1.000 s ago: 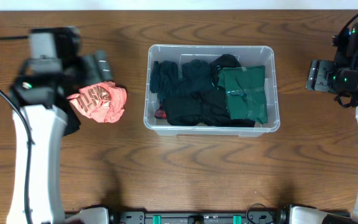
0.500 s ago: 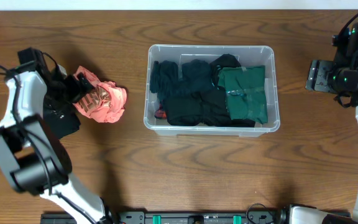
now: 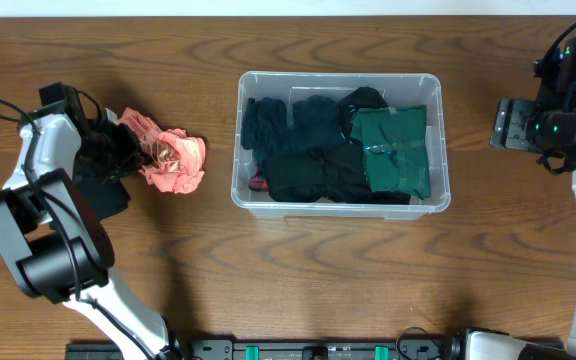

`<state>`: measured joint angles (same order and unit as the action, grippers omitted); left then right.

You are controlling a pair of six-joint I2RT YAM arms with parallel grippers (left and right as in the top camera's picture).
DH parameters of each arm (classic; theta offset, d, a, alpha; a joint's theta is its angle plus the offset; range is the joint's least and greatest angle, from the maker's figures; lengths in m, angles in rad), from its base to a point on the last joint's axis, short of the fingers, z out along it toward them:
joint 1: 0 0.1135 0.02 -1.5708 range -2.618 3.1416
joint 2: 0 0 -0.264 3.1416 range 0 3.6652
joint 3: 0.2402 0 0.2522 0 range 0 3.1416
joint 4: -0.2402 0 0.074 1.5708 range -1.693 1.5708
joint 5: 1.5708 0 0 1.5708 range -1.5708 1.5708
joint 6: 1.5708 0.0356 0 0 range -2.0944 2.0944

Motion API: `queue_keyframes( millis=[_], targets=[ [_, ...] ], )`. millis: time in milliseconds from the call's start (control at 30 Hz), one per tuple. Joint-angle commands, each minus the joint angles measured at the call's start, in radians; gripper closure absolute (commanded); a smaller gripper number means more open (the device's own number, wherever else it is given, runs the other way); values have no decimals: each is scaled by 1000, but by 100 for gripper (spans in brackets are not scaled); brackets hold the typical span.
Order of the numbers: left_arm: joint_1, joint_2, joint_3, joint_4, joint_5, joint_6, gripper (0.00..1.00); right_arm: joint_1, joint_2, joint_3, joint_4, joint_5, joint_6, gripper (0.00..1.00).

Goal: Pack container
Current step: 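Lower the pink t-shirt into the bin and release it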

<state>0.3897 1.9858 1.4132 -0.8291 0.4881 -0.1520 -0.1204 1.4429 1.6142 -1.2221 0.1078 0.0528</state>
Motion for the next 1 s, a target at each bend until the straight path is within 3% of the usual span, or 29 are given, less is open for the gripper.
queue_keyframes(
  millis=[0, 233, 433, 700, 967],
  targets=[
    [-3, -149, 1, -10, 29, 21, 94, -4, 3, -6, -4, 0, 14, 18],
    [-101, -489, 3, -29, 117, 21, 94, -4, 3, -6, -3, 0, 14, 18],
    [-464, -690, 3, 26, 122, 21, 94, -4, 3, -6, -1, 0, 14, 18],
    [-841, -594, 3, 193, 122, 17, 94, -4, 3, -6, -1, 0, 14, 18],
    [-955, -378, 3, 243, 127, -15, 94, -4, 3, -6, -1, 0, 13, 18]
  ],
)
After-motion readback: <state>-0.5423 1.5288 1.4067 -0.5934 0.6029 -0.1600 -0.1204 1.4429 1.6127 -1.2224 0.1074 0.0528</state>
